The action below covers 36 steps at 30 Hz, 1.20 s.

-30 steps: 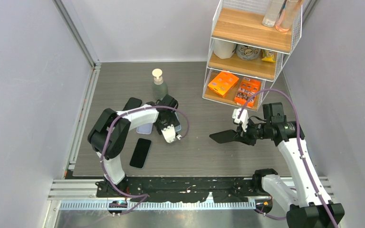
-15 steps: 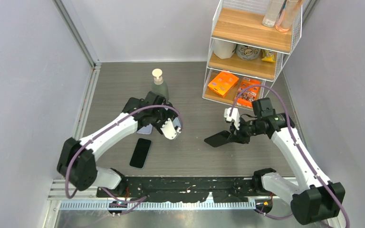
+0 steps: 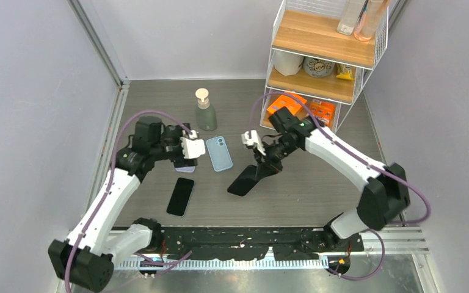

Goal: Take the phone out of the phone case
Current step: Place the phone at the center of the board.

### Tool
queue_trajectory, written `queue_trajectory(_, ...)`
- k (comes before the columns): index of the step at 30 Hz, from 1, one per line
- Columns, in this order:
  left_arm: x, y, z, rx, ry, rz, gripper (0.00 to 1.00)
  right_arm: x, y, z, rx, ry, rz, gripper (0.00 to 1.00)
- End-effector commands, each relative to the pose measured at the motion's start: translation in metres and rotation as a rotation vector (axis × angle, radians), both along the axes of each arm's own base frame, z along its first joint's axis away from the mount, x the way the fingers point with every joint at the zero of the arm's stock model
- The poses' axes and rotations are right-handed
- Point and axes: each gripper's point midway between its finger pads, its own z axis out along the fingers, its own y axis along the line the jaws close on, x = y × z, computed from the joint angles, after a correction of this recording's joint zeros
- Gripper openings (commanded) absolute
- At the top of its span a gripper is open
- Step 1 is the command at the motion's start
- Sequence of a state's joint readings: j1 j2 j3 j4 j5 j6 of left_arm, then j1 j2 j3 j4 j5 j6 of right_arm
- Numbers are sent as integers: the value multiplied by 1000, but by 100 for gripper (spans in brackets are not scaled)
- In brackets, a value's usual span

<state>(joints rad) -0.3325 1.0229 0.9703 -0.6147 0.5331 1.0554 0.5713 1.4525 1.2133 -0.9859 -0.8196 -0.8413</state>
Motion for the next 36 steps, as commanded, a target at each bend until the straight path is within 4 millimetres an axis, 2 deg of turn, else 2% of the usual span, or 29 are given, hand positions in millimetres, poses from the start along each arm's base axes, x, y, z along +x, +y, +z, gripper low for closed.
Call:
queue_trajectory(1, -11, 7, 18, -195, 31, 54, 80, -5, 40, 15, 72, 90, 102, 5)
queue_trajectory(4, -12, 23, 20, -206, 14, 104, 80, -6, 57, 4, 51, 146, 138, 5)
queue_trajectory(5, -12, 26, 20, -207, 9, 116, 80, -8, 63, 6, 49, 144, 156, 5)
queue_trajectory(6, -12, 29, 20, -210, 7, 128, 80, -8, 67, -3, 29, 166, 164, 5)
queue_trajectory(7, -13, 31, 20, -216, 5, 140, 80, -11, 72, -1, 22, 163, 187, 5)
queue_trajectory(8, -12, 33, 20, -223, 4, 151, 80, -12, 75, -9, 2, 188, 197, 5)
queue_trajectory(11, -10, 38, 21, -245, 1, 202, 81, -19, 86, -12, -25, 220, 235, 5)
queue_trajectory(16, -5, 45, 28, -315, 12, 315, 81, -15, 99, -34, -90, 212, 230, 5)
queue_trajectory(27, -7, 53, 30, -364, 11, 399, 82, -4, 106, -64, -187, 243, 189, 5)
queue_trajectory(36, -10, 46, 27, -424, 44, 389, 83, 4, 114, -79, -230, 254, 149, 5)
